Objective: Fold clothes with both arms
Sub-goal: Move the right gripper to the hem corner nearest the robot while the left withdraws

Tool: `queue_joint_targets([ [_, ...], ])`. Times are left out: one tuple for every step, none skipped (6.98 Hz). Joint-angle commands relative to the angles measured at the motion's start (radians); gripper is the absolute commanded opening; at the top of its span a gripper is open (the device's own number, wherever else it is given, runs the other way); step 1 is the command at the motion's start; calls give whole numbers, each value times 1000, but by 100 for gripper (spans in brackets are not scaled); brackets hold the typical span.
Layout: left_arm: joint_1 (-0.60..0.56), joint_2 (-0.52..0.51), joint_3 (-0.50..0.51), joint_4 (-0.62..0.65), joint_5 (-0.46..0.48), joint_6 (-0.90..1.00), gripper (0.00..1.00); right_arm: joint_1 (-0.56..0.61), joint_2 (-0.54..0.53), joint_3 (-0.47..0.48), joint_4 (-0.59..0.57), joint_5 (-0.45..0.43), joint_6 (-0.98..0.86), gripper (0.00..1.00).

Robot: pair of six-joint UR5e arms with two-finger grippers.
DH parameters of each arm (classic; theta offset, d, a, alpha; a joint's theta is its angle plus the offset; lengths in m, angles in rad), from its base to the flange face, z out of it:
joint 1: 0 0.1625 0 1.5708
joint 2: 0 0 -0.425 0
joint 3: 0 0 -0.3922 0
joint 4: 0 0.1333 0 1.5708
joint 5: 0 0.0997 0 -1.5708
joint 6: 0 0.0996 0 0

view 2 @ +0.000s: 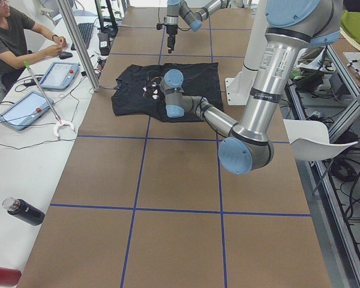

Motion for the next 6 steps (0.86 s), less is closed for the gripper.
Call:
queue_joint_targets([
  [1,64,-75,2,4,0,100,-158,-151,148,1,-52,130,100],
  [1,66,-75,2,6,2,100,-235,-226,199,1,-94,137,100],
  [1,66,-77,2,7,2,100,-299,-257,203,6,-126,151,100],
  [2,66,-77,2,7,2,100,-342,-320,203,88,-137,154,100],
  [2,64,-77,2,7,2,100,-373,-384,201,197,-154,198,100],
  [2,66,-77,2,7,2,100,-422,-398,200,225,-183,226,100],
])
